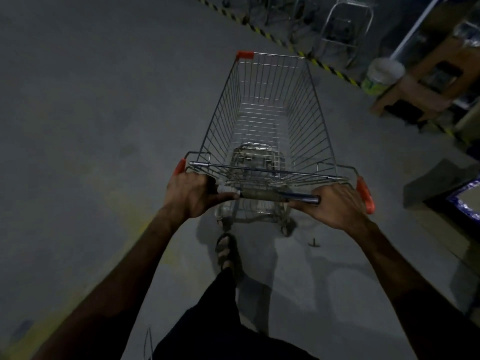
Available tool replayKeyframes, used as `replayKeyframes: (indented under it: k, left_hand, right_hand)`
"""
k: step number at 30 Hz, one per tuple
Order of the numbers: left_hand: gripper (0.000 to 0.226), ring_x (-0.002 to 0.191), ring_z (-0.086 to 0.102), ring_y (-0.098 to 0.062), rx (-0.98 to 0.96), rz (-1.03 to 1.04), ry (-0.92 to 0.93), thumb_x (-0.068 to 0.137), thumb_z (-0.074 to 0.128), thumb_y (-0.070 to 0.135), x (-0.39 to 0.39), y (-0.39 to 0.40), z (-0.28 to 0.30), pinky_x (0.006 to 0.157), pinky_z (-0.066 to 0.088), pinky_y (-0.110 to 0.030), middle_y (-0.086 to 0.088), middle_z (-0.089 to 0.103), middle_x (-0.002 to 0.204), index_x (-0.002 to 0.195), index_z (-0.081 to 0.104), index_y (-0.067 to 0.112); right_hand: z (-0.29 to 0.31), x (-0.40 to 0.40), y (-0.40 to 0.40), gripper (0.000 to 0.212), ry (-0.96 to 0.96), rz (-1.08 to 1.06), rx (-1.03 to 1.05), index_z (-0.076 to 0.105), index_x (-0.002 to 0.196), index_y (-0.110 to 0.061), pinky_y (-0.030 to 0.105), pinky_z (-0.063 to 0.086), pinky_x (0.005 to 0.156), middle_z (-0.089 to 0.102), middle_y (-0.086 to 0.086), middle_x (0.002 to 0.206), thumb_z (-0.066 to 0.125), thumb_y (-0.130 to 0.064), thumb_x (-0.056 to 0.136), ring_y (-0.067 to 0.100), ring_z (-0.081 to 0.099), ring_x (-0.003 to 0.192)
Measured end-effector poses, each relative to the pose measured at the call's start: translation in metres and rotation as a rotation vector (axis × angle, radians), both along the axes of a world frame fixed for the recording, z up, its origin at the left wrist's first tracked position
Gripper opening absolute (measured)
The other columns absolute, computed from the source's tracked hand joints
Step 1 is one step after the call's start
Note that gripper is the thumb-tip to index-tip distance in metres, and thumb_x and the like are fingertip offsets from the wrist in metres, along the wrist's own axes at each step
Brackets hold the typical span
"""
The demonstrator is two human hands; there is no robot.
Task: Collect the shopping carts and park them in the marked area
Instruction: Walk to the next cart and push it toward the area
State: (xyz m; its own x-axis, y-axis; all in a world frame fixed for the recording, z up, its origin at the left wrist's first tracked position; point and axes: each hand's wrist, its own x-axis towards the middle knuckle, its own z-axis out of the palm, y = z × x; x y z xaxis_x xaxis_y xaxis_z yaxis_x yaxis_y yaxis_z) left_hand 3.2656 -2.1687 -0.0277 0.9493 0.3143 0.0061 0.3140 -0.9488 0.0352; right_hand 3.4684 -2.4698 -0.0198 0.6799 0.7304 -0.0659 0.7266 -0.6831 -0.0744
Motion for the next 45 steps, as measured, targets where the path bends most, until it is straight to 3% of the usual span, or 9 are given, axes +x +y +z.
replayKeyframes:
  k: [4, 8, 12, 17, 22, 30, 36, 42, 45]
  left_hand:
    - [0.088, 0.055, 0.042, -0.009, -0.012, 0.022, 0.063, 0.081, 0.018, 0.104, 0.063, 0.075, 0.005, 0.129, 0.015, -0.054, 0.011, 0.048, 0.053, 0.058, 0.050, 0.025]
    - [0.088, 0.055, 0.036, -0.007, -0.045, 0.047, 0.083, 0.078, 0.013, 0.105, 0.125, 0.150, 0.012, 0.128, 0.016, -0.054, 0.013, 0.046, 0.054, 0.059, 0.050, 0.027]
    - [0.088, 0.058, 0.044, -0.010, -0.053, 0.059, 0.107, 0.078, 0.012, 0.105, 0.186, 0.223, 0.014, 0.127, 0.017, -0.055, 0.012, 0.051, 0.057, 0.060, 0.051, 0.028]
    - [0.088, 0.061, 0.049, -0.013, -0.039, 0.098, 0.094, 0.076, 0.011, 0.106, 0.265, 0.314, 0.009, 0.129, 0.013, -0.053, 0.010, 0.052, 0.056, 0.058, 0.049, 0.028]
    - [0.083, 0.074, 0.068, -0.017, -0.008, 0.131, 0.029, 0.078, 0.023, 0.106, 0.346, 0.409, -0.002, 0.129, 0.017, -0.051, 0.007, 0.059, 0.059, 0.055, 0.043, 0.029]
    - [0.083, 0.086, 0.071, -0.018, -0.045, 0.201, 0.159, 0.074, 0.012, 0.107, 0.478, 0.566, 0.007, 0.129, 0.010, -0.051, 0.006, 0.064, 0.070, 0.064, 0.045, 0.032]
    - [0.083, 0.097, 0.072, -0.019, -0.047, 0.254, 0.197, 0.077, 0.019, 0.106, 0.554, 0.694, 0.008, 0.130, 0.009, -0.052, 0.002, 0.067, 0.073, 0.074, 0.057, 0.033]
    - [0.077, 0.096, 0.072, -0.021, -0.052, 0.284, 0.155, 0.076, 0.022, 0.106, 0.629, 0.828, 0.003, 0.130, 0.013, -0.053, 0.001, 0.062, 0.071, 0.063, 0.045, 0.034]
    - [0.083, 0.096, 0.072, -0.020, -0.066, 0.297, 0.139, 0.071, 0.015, 0.109, 0.669, 0.902, 0.000, 0.130, 0.013, -0.053, 0.000, 0.066, 0.073, 0.063, 0.048, 0.033]
  right_hand:
    - [0.005, 0.063, 0.079, 0.082, 0.018, -0.020, 0.005, 0.054, 0.049, -0.021, 0.032, 0.055, 0.068, 0.054, -0.009, 0.047, 0.047, -0.099, 0.074, 0.011, 0.058, 0.051]
    - [0.011, 0.127, 0.158, 0.086, 0.047, -0.030, -0.042, 0.047, 0.045, -0.023, 0.031, 0.051, 0.065, 0.052, -0.008, 0.043, 0.039, -0.106, 0.066, 0.008, 0.057, 0.047]
    - [0.014, 0.191, 0.234, 0.092, 0.081, -0.023, -0.059, 0.046, 0.046, -0.024, 0.029, 0.052, 0.057, 0.052, -0.007, 0.042, 0.027, -0.113, 0.058, 0.008, 0.055, 0.044]
    - [0.023, 0.267, 0.332, 0.089, 0.043, -0.029, -0.124, 0.059, 0.056, -0.022, 0.036, 0.053, 0.082, 0.062, -0.008, 0.054, 0.036, -0.107, 0.067, 0.008, 0.064, 0.060]
    - [0.002, 0.367, 0.428, 0.092, 0.050, 0.011, -0.037, 0.047, 0.046, -0.022, 0.030, 0.054, 0.056, 0.051, -0.006, 0.042, 0.030, -0.111, 0.061, 0.008, 0.054, 0.043]
    - [0.014, 0.507, 0.603, 0.082, 0.134, 0.051, -0.032, 0.047, 0.048, -0.023, 0.027, 0.042, 0.050, 0.055, -0.005, 0.045, 0.045, -0.103, 0.066, 0.006, 0.052, 0.044]
    - [0.029, 0.589, 0.742, 0.074, 0.200, 0.094, -0.009, 0.042, 0.043, -0.026, 0.027, 0.035, 0.049, 0.047, -0.008, 0.041, 0.057, -0.094, 0.069, 0.004, 0.047, 0.043]
    - [0.019, 0.676, 0.883, 0.080, 0.170, 0.116, -0.001, 0.044, 0.043, -0.025, 0.027, 0.034, 0.056, 0.047, -0.009, 0.041, 0.047, -0.101, 0.066, 0.005, 0.048, 0.045]
    - [0.032, 0.708, 0.958, 0.077, 0.099, 0.131, -0.041, 0.043, 0.046, -0.025, 0.032, 0.037, 0.069, 0.045, -0.011, 0.046, 0.050, -0.097, 0.072, 0.010, 0.052, 0.054]
